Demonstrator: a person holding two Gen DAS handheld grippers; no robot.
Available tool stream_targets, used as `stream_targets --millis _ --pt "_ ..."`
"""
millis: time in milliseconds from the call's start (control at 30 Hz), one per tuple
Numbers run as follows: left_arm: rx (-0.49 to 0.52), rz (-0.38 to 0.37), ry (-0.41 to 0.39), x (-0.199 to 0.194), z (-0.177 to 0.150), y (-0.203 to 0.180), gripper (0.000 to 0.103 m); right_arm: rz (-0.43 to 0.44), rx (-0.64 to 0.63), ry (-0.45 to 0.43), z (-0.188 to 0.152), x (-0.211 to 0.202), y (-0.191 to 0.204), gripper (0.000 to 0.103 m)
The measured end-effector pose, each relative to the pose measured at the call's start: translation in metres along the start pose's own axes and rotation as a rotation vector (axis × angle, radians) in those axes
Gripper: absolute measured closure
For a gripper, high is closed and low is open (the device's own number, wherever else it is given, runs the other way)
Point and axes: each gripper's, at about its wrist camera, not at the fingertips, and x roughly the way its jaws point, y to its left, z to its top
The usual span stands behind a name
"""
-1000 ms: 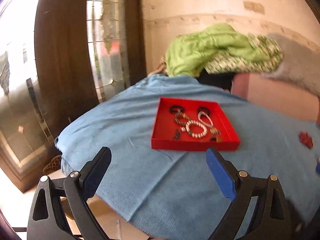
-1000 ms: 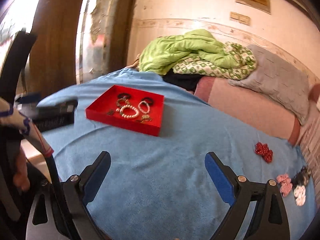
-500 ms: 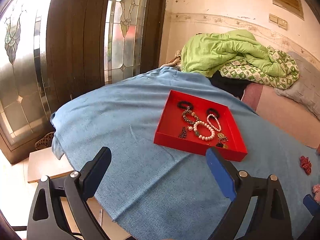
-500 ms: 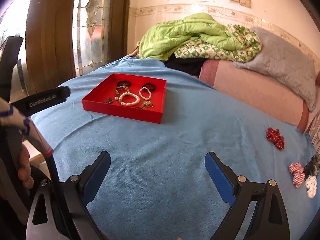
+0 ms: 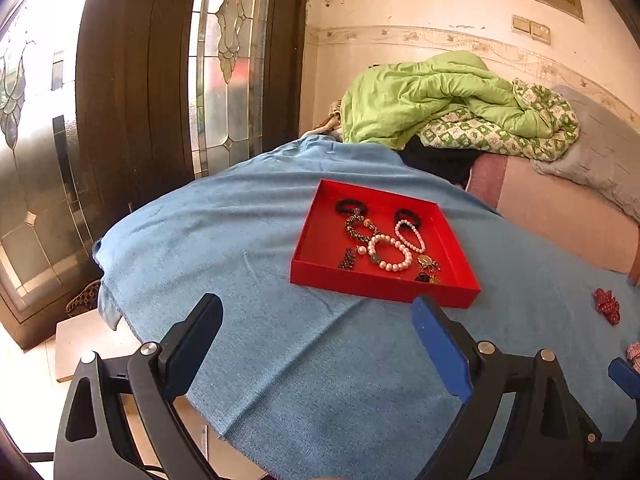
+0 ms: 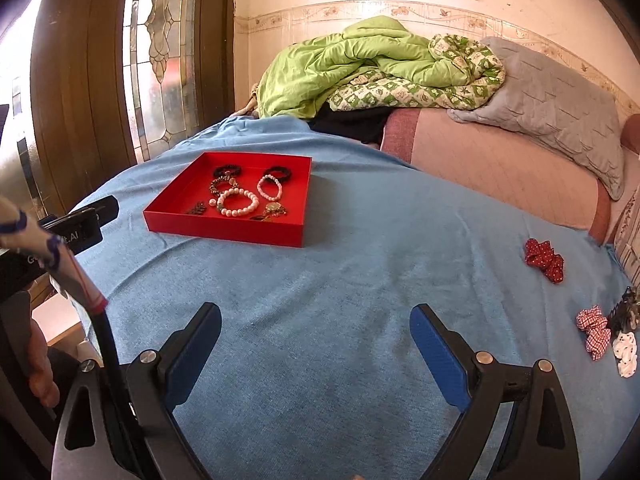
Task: Organize jewelry
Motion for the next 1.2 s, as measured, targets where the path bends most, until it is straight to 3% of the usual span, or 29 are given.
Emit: stream_targets --millis 1200 --pt "0.093 -0.002 0.030 0.0016 -0.0001 -0.0095 0.008 -0.021 -0.025 0.015 -0.0032 0.0016 -0.0007 0.006"
